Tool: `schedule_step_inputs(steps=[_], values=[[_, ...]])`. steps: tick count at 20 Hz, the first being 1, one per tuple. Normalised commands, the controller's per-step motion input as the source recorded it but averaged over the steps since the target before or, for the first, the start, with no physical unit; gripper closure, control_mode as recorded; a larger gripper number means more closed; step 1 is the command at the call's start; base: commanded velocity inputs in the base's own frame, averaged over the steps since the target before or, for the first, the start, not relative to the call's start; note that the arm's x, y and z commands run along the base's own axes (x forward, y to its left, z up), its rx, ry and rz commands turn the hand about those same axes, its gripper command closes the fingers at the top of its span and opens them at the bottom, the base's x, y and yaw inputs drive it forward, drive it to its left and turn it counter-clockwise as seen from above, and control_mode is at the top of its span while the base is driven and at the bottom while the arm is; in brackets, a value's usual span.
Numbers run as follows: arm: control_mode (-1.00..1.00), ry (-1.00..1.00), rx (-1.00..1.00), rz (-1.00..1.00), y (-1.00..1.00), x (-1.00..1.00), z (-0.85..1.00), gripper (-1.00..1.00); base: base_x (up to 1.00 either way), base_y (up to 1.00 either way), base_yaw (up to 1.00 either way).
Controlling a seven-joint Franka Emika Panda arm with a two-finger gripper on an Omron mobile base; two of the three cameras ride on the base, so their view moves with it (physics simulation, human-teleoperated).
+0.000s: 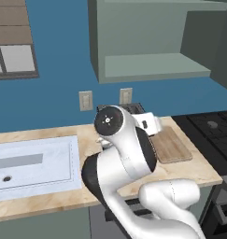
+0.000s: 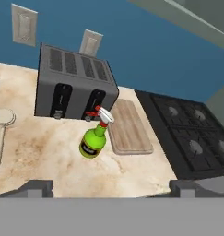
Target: Grab the spray bottle from the cabinet, then place it next to the cutting board for sanitizing. Then grab the dish brush from the countertop next to the sink and place it next to the cutting board.
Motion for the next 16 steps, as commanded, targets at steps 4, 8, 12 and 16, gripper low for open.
schedule_step_inputs(steps=[4, 8, 12, 16], values=[[-1.00, 0.27, 0.20, -0.02, 0.00, 0.23, -0.02, -1.00, 0.00, 0.00, 0.00], [-1.00, 0.25, 0.24, 0.00, 0.00, 0.17, -0.26, -1.00, 0.00, 0.00, 0.00], [-1.00, 0.14, 0.22, 0.00, 0.00, 0.12, -0.47, -1.00, 0.00, 0.00, 0.00], [-1.00, 0.08, 0.15, 0.00, 0.04, 0.13, -0.56, -1.00, 0.00, 0.00, 0.00]])
